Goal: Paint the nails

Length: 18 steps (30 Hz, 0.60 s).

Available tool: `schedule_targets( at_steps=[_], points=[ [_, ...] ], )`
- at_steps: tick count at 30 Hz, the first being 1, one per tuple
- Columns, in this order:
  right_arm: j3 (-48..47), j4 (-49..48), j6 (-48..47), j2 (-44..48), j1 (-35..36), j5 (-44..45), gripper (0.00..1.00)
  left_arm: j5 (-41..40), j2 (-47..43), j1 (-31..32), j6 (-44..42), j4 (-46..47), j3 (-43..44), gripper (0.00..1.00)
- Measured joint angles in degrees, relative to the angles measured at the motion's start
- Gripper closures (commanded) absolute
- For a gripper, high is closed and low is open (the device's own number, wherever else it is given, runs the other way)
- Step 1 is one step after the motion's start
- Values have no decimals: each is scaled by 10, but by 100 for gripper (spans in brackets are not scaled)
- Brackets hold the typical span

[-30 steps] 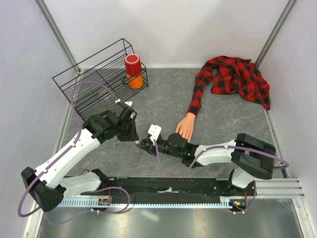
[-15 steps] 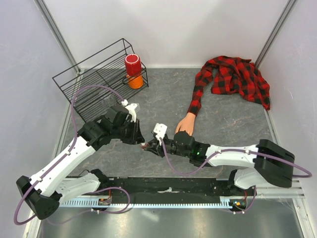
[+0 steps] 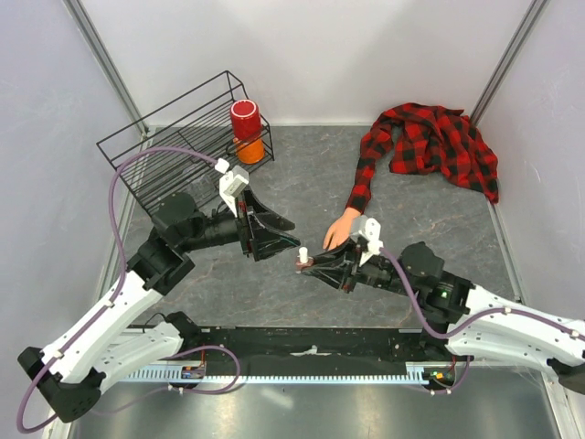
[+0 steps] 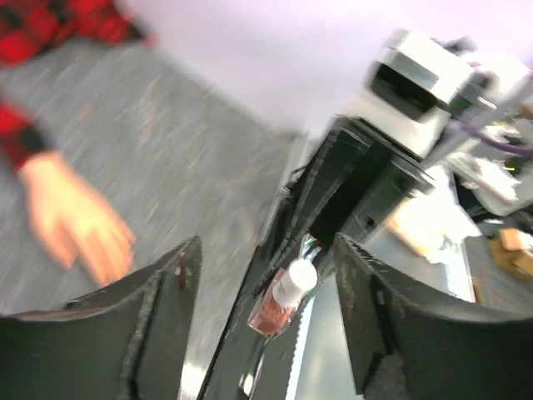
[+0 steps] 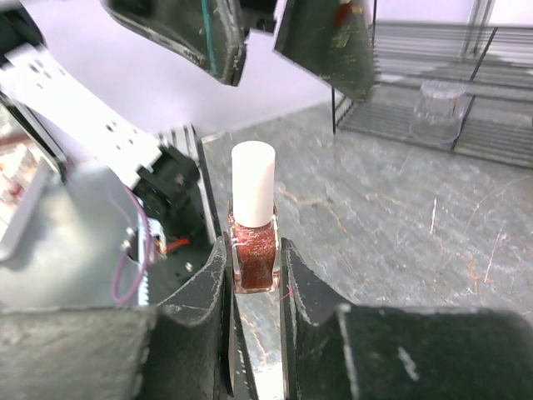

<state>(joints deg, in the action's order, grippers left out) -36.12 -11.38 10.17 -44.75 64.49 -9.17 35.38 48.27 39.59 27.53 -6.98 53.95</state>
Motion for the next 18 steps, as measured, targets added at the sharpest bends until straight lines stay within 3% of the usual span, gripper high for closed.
schedule_targets(
  at_steps=[5,8,18],
  points=[
    [0,40,24,50,-10,-1,100,79,36,1,26,108,-7,36],
    [0,67,32,61,-14,-2,100,113,60,5,31,128,-7,34],
    [-20,124,37,63,-15,0,100,116,83,75,-6,69,25,33]
  ],
)
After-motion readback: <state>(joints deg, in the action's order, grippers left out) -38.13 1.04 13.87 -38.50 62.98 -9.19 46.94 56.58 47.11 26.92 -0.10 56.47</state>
